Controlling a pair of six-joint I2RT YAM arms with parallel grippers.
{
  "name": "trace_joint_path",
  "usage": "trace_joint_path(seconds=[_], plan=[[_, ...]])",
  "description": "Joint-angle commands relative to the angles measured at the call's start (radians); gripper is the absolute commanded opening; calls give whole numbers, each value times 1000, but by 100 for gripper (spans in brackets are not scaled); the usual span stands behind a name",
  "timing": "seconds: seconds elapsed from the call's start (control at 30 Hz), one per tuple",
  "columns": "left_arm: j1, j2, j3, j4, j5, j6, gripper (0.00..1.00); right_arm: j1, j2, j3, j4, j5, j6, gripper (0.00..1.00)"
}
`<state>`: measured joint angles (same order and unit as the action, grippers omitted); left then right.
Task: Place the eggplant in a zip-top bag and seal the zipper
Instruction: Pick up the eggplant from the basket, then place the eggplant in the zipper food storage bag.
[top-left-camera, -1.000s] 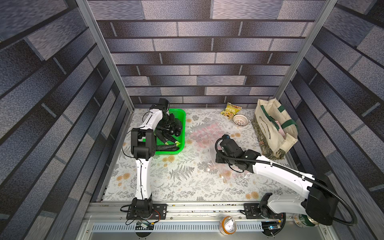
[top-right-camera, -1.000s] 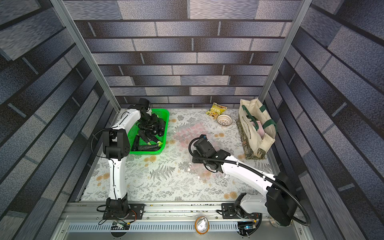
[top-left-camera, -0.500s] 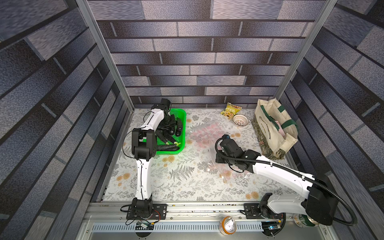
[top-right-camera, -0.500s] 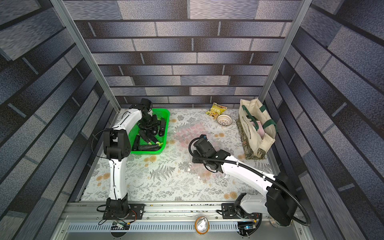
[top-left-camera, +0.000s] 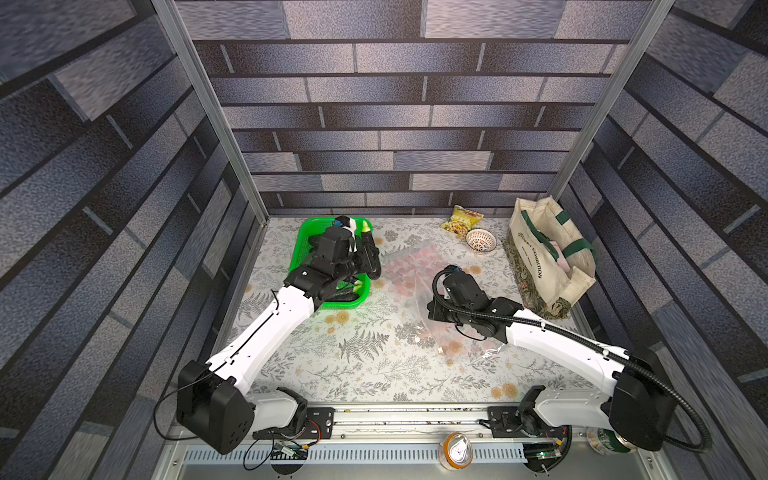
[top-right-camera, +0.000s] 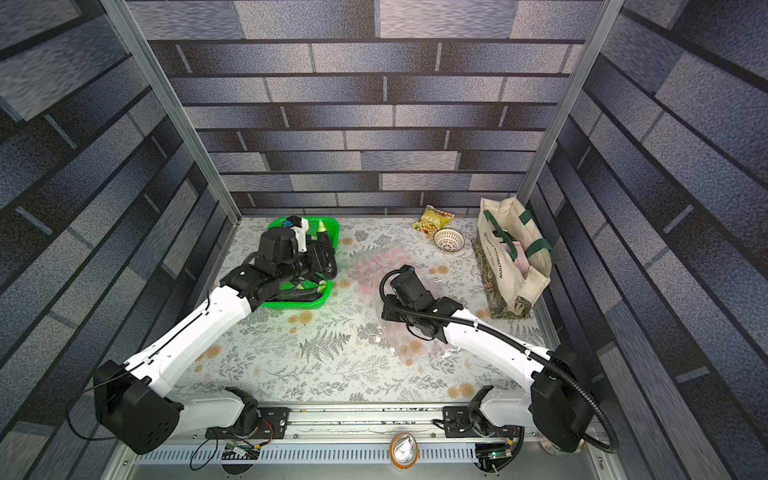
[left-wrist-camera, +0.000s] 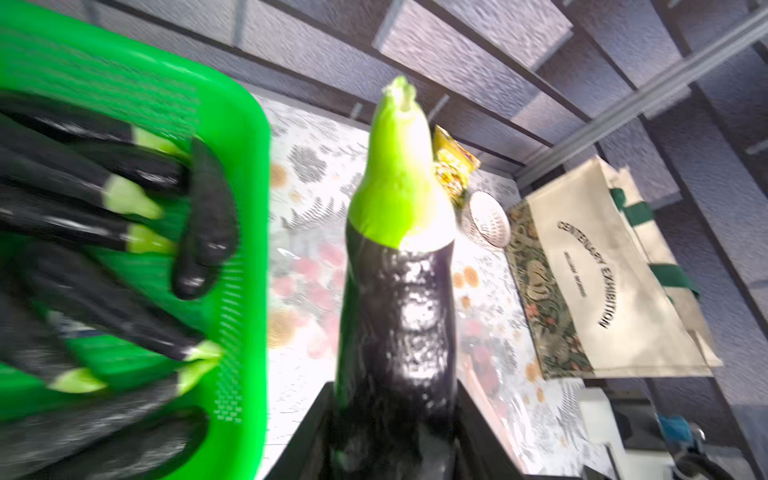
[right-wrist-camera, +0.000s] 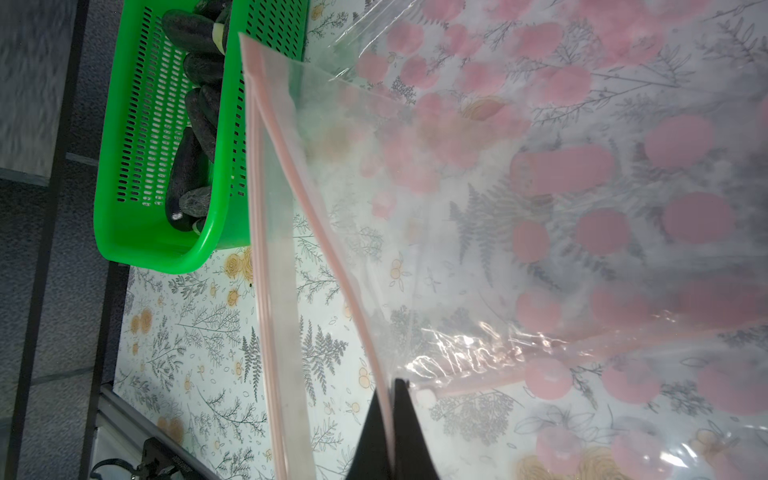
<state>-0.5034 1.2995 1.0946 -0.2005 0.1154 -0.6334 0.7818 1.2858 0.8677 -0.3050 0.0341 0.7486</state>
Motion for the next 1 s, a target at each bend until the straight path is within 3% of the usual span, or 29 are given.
trace_joint_path(seconds=[0.0, 0.1, 0.3, 0.77, 0.97], plan=[[-98, 37, -54, 279, -52, -124, 28, -9, 13, 1, 27, -34, 24, 0], [-168, 95, -38, 348, -81, -108, 29, -9, 9, -1, 36, -37, 31, 0], [-213, 166, -36, 462, -54, -139, 28, -10, -10, -3, 35, -37, 38, 0], [-308, 110, -125, 211, -134, -104, 30, -47, -62, 9, 14, 6, 32, 0], [-341, 103, -135, 176, -139, -140, 36, -50, -75, 10, 14, 43, 39, 0]])
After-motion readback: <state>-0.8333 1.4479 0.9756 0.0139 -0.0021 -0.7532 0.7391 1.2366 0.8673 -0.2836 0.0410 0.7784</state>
